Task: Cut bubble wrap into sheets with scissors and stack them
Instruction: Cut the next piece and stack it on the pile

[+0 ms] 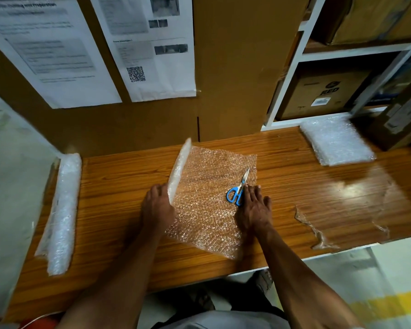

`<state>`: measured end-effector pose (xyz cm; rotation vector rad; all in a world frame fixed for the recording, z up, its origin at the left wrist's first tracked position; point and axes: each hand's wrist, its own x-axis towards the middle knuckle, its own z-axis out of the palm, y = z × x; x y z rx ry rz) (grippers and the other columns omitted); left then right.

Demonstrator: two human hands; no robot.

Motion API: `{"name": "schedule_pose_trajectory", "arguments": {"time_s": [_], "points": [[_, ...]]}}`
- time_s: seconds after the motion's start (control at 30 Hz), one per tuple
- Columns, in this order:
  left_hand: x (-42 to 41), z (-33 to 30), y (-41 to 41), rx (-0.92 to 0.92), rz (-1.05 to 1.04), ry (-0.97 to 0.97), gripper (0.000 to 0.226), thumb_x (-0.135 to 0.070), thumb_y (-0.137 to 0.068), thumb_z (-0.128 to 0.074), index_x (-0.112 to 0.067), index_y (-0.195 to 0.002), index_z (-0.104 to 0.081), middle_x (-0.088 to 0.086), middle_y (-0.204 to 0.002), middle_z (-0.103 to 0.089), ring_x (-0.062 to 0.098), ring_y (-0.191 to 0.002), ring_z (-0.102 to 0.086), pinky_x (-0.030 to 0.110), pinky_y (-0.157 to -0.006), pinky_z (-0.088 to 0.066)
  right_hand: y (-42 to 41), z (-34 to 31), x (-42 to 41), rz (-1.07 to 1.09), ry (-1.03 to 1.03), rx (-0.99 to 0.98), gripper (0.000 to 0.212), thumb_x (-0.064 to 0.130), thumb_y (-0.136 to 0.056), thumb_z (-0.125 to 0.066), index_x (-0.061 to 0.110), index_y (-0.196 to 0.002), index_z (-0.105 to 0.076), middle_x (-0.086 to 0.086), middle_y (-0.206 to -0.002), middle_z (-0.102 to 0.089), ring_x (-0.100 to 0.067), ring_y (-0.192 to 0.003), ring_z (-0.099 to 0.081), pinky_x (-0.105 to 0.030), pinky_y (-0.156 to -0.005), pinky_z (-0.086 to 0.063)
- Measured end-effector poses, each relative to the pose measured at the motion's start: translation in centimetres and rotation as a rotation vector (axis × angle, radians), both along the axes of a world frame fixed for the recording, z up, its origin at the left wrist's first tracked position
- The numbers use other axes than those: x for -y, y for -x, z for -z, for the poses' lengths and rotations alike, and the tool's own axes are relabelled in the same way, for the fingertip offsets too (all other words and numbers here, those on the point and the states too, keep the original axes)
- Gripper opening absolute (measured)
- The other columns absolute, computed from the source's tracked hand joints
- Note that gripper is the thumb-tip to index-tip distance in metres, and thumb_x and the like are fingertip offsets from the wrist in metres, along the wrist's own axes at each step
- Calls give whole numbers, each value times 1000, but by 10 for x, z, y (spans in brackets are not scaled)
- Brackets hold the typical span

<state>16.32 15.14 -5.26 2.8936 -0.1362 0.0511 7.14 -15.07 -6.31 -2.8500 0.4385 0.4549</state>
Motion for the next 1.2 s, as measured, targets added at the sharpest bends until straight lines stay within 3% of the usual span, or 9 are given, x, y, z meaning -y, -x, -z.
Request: {"name": "schedule_pose_trajectory", "arguments": {"time_s": [0.2, 0.3, 0.37, 0.5, 0.7, 0.87, 0.97, 1.1, 1.2], "points": [[57, -22, 13, 195, 281, -35, 49, -24, -90, -61, -25, -139, -51, 2, -139, -50, 21, -122, -48, 41, -98, -45, 0, 3, -5, 113, -103, 74, 75, 33, -106, -45, 14, -168, -7, -3, -177, -1, -25, -162, 11, -58, -129, -3], [98, -19, 19, 114, 451, 29, 30, -35, -100, -50, -29, -129, -54, -6, -127, -54, 12, -113, -49, 35, -95, -47, -1, 1, 1, 108, -138, 94, 63, 32, -106, -46, 17, -164, -24, -2, -176, -7, -25, -162, 6, -59, -129, -5], [126, -18, 21, 25, 486, 81, 29, -41, -102, -50, -29, -127, -57, -8, -123, -58, 12, -108, -52, 34, -91, -50, 0, -3, 7, 107, -174, 120, 54, 29, -107, -46, 19, -159, -34, 0, -175, -15, -25, -163, 2, -60, -128, -8], [164, -17, 27, -27, 498, 78, 29, -43, -100, -57, -24, -122, -63, -3, -116, -63, 18, -104, -56, 37, -88, -53, -2, -9, 16, 87, -157, 108, 49, 29, -107, -49, 21, -154, -39, 2, -172, -26, -26, -163, -3, -60, -126, -14], [193, -23, 25, -103, 360, -15, 30, -35, -95, -67, -17, -119, -63, 5, -114, -66, 24, -107, -59, 37, -90, -52, -3, -22, 22, 42, -124, 61, 59, 31, -107, -47, 20, -162, -27, 4, -174, -19, -26, -163, 5, -58, -128, -8], [209, -37, 14, -235, 271, -58, 22, -33, -92, -73, -15, -103, -71, 8, -102, -73, 29, -94, -69, 36, -75, -58, -3, -16, 25, 19, -99, 47, 65, 37, -103, -49, 19, -161, -25, 3, -174, -19, -26, -162, 5, -61, -128, -8], [206, -37, 1, -419, 160, 81, 26, -40, -85, -77, -19, -99, -71, 2, -100, -73, 25, -90, -69, 34, -74, -56, -2, -24, 21, -38, -62, 25, 67, 33, -107, -43, 13, -165, -15, -4, -176, -7, -28, -162, 9, -60, -129, -6], [186, -39, -3, -713, 28, 581, 9, -19, -89, -76, -26, -90, -70, -4, -104, -75, 18, -90, -72, 40, -83, -63, 4, -34, 15, -124, 22, 25, 84, 29, -106, -49, 8, -165, 7, -12, -172, 16, -32, -160, 16, -58, -129, 1], [158, -38, 6, -794, -39, 755, 14, -24, -88, -80, -15, -97, -76, 1, -95, -78, 13, -78, -69, 27, -67, -57, 12, -28, 4, -195, -9, 67, 87, 31, -106, -50, 10, -165, 11, -8, -164, 24, -31, -160, 13, -52, -131, 3]]}}
